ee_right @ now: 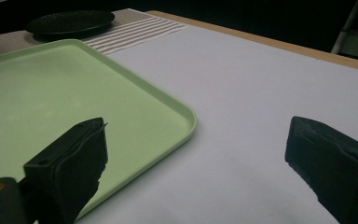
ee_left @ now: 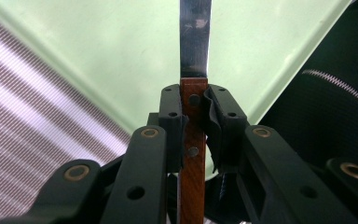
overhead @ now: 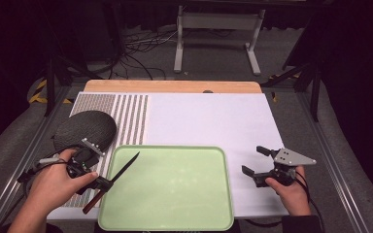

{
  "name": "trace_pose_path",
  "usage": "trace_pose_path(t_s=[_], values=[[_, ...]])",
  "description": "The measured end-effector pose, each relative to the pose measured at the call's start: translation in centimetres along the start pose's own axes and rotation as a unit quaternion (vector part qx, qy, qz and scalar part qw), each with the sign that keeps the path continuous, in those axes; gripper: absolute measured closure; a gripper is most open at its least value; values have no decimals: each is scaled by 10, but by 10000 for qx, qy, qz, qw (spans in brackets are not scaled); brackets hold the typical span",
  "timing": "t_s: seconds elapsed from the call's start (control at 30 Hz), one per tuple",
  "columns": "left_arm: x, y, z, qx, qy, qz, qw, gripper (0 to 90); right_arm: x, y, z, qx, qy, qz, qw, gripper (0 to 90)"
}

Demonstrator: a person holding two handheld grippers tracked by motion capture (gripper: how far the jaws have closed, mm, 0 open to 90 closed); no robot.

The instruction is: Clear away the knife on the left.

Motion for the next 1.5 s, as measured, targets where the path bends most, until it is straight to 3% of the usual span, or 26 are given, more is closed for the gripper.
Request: trace_pose_path(t_s=[0.37, 0.77, 0.93, 1.5], values=[[-12, -8, -16, -32, 73, -67, 9999, 774, 0, 0, 1, -8, -1, 3, 10000, 62], [-15, -10, -23, -29, 110, -75, 9999, 774, 0, 0, 1, -15, -7, 3, 10000, 61], [-14, -13, -34, 71, 243, -32, 9997, 774, 0, 0, 1, -1, -16, 6, 10000, 60], [-15, -21, -65, 258, 223, 19, 9994, 773, -1, 1, 1, 17, -26, 14, 10000, 59]])
Point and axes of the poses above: each handheld gripper's, and its own axes: z roughly backward along the jaws, y roughly out of its underside, x roughly to its left, the point moved 3 cm from there along -z, roughly forward along the jaws, and after that the axes turned 15 degrees about -y, right-handed, at the moved point
